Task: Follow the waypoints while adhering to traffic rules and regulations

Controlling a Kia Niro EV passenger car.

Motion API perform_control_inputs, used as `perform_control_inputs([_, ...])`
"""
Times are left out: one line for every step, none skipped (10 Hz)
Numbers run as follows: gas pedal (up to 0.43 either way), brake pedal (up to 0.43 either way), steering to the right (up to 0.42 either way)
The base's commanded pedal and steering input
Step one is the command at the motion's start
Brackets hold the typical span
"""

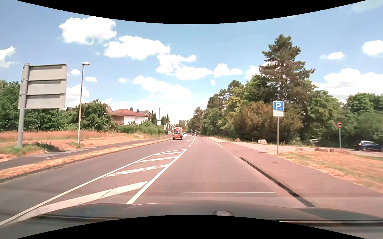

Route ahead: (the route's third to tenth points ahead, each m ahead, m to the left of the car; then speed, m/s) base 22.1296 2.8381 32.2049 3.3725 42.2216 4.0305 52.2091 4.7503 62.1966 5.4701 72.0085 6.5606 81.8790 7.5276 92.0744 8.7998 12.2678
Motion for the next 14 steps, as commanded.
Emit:
perform_control_inputs([0.02,0.0,-0.007])
perform_control_inputs([0.02,0.0,-0.006])
perform_control_inputs([0.02,0.0,-0.004])
perform_control_inputs([0.02,0.0,-0.003])
perform_control_inputs([0.02,0.0,-0.003])
perform_control_inputs([0.02,0.0,-0.003])
perform_control_inputs([0.02,0.0,-0.004])
perform_control_inputs([0.02,0.0,-0.004])
perform_control_inputs([0.02,0.0,-0.003])
perform_control_inputs([0.02,0.0,-0.004])
perform_control_inputs([0.02,0.0,-0.004])
perform_control_inputs([0.02,0.0,-0.004])
perform_control_inputs([0.02,0.0,-0.004])
perform_control_inputs([0.02,0.0,-0.004])
